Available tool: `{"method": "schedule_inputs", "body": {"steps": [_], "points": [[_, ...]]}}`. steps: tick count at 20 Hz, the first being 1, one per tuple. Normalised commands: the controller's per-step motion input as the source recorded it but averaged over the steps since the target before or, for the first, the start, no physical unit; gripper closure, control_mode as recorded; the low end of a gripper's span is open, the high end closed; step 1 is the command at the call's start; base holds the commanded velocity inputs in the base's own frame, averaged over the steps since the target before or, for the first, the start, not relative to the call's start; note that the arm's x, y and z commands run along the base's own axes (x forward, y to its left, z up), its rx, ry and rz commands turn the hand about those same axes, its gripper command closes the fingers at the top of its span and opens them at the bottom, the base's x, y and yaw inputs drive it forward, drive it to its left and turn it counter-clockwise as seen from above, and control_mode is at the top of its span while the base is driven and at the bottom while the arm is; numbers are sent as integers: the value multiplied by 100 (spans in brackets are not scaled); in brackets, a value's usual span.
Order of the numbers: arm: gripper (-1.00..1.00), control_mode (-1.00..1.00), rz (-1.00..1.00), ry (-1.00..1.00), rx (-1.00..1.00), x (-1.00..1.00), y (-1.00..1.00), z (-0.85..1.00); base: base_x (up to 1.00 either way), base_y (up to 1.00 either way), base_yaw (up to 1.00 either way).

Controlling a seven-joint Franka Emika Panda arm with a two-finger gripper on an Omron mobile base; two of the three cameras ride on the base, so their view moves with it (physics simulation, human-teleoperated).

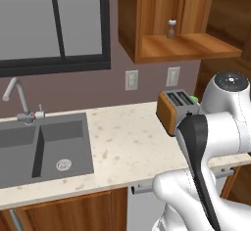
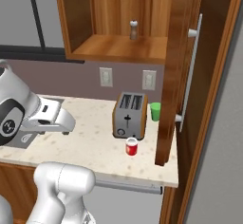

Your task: Pick the yogurt and canned food from the counter and place them in the cabinets closest to them.

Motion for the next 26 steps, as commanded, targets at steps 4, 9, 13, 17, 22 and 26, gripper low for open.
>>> {"method": "schedule_inputs", "body": {"steps": [4,9,13,17,22,26], "points": [[-100,100,0,0,0,0,0,0,28,-5,0],[-100,100,0,0,0,0,0,0,34,-5,0],[-100,100,0,0,0,0,0,0,28,-3,0],[-100,100,0,0,0,0,0,0,20,-1,0],[-100,-100,0,0,0,0,0,0,0,0,0],[-100,-100,0,0,0,3,-4,0,0,0,0]]}}
